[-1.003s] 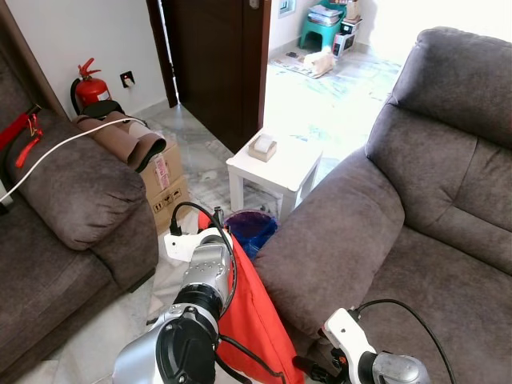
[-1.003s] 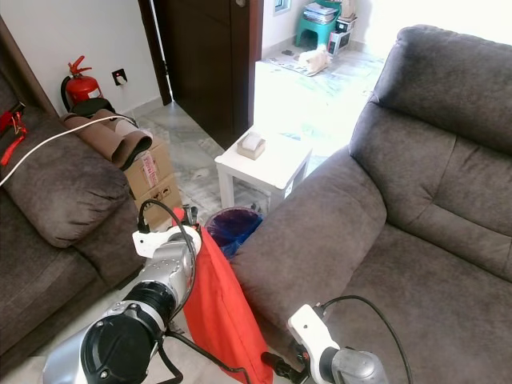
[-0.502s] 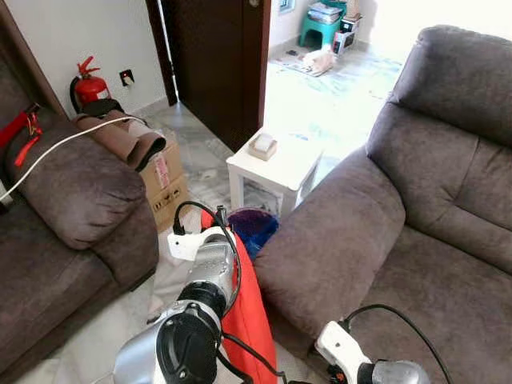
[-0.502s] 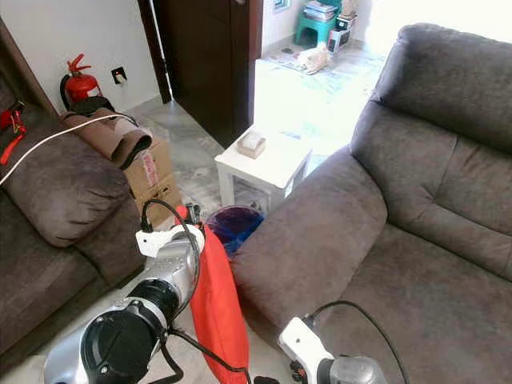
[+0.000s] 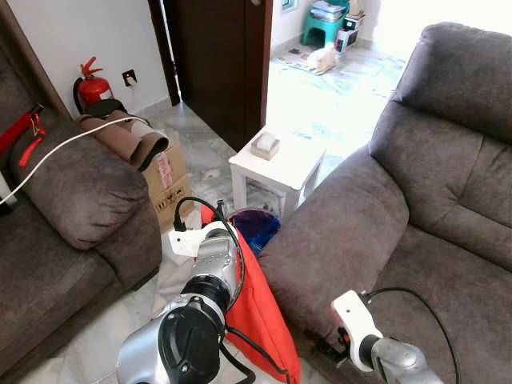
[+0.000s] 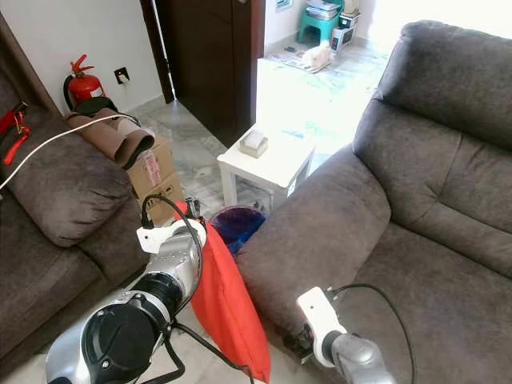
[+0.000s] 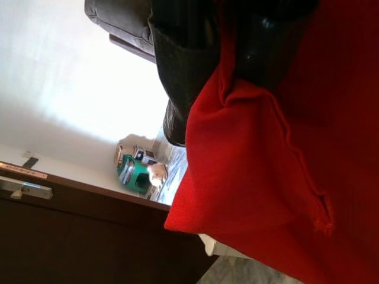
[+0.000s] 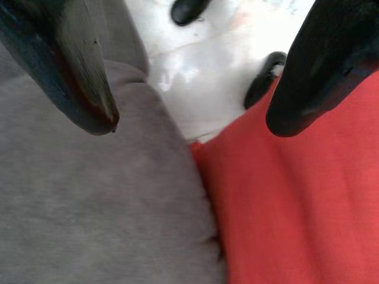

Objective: Move the pillow to the sofa from floor

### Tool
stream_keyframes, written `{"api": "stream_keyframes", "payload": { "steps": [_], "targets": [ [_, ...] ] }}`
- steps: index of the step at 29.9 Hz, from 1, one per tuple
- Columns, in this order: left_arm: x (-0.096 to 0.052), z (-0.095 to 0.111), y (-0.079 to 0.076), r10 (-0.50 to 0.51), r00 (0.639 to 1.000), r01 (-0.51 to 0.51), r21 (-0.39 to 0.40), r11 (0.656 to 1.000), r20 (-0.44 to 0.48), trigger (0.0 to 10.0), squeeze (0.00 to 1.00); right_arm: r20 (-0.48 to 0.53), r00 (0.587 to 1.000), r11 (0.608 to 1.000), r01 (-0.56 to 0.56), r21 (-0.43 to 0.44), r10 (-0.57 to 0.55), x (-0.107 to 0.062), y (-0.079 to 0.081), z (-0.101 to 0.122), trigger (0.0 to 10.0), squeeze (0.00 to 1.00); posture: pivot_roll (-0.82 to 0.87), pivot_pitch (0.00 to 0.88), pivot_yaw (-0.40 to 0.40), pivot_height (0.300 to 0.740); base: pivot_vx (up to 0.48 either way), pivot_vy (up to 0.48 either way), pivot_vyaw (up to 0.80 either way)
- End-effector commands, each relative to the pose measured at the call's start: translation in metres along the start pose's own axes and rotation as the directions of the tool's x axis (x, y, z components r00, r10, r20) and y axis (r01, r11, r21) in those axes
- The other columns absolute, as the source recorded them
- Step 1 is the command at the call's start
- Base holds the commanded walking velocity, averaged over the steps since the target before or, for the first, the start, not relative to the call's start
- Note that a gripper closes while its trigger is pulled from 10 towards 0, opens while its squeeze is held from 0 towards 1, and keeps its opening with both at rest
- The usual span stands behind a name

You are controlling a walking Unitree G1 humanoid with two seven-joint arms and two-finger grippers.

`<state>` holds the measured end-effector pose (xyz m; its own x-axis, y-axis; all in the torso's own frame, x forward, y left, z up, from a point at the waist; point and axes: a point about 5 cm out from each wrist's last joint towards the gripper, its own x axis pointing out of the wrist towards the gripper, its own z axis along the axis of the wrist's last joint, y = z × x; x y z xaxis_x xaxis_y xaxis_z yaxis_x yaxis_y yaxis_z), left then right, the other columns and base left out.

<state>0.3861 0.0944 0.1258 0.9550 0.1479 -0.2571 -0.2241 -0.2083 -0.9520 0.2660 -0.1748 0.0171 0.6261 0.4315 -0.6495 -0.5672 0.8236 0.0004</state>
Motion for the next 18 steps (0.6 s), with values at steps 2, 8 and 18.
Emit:
{"api": "stream_keyframes", "payload": {
  "steps": [2,8,18],
  "targets": [
    [0.001,-0.013,-0.022,-0.076,0.997,0.076,-0.002,0.997,-0.022,10.0,0.00,-0.033,0.986,0.986,-0.163,-0.017,0.162,0.000,0.020,-0.009,10.0,0.00,-0.06,0.098,0.063,0.740,0.000,0.000,0.00],
    [0.001,-0.014,-0.024,-0.084,0.996,0.084,0.002,0.996,-0.027,10.0,0.00,-0.082,0.966,0.967,-0.249,-0.057,0.244,0.001,0.032,-0.019,10.0,0.00,-0.06,0.099,0.064,0.740,0.000,0.000,0.00],
    [0.001,-0.012,-0.029,-0.122,0.991,0.132,0.207,0.969,-0.059,10.0,0.00,-0.113,0.993,0.994,-0.052,-0.099,0.041,0.003,0.008,-0.023,10.0,0.00,-0.04,0.100,0.066,0.740,0.000,0.000,0.00]
  ]
}}
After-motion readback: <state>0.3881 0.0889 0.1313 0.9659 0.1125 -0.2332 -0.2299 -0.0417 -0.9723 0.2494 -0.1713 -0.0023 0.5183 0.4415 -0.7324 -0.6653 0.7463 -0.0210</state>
